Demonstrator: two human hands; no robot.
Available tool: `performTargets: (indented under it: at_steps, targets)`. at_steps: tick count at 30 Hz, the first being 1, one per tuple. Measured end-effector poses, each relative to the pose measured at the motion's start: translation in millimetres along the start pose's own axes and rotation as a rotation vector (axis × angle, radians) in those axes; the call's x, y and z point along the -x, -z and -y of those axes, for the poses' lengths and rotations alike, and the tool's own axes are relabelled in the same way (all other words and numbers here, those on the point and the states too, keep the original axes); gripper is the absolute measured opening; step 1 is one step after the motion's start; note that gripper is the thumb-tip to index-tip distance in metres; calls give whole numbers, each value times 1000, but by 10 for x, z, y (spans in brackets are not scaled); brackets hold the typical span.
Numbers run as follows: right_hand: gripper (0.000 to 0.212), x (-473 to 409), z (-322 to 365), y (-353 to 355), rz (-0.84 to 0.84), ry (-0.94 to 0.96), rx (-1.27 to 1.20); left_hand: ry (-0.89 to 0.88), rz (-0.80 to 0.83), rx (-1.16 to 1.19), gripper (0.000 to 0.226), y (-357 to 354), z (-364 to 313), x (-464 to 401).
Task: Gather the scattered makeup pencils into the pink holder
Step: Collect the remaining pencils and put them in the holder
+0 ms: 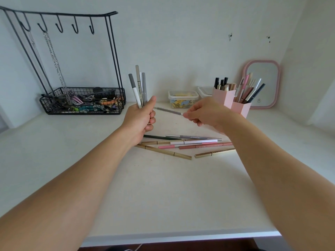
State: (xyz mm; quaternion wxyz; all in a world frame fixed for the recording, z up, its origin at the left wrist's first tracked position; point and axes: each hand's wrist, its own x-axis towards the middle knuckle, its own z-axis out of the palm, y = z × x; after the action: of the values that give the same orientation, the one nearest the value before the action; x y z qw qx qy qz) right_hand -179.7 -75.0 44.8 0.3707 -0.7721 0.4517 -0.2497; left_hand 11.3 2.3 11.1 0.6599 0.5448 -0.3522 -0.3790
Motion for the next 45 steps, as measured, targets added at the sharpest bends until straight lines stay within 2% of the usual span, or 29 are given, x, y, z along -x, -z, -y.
performTargets:
  at_steps: [2, 5, 10, 14, 19, 23, 27, 32, 38, 41, 45]
  targets:
    - [11, 0, 20, -32, 23, -40, -266, -1, 12, 6, 33, -18, -10, 20]
    - [12, 23, 84, -130, 178, -56, -579, -2, 44, 30, 40, -59, -21, 65]
    - [17, 74, 144, -350, 387, 11, -745, -6, 75, 25, 42, -100, -37, 106]
    - [21, 106, 144, -496, 414, 100, -610, -11, 137, 7, 49, -142, -41, 164]
    - [21, 125, 122, -581, 284, 172, -292, -43, 86, -65, 44, -155, 17, 125]
    - [20, 128, 131, -574, 220, 218, -155, -64, 20, -146, 42, -160, 49, 110]
    - [16, 132, 131, -594, 143, 324, -73, -42, 35, -122, 45, -155, 41, 108]
    - [13, 142, 128, -679, 22, 424, -67, -50, 45, -92, 47, -177, 9, 127]
    - [18, 117, 116, -717, -76, 387, -118, -46, 67, -23, 50, -210, 18, 139]
    - [26, 112, 130, -671, -69, 387, -162, -58, 68, -12, 53, -194, -19, 152]
    - [22, 50, 152, -457, -93, 336, -170, -48, 17, 20, 50, -148, -51, 145]
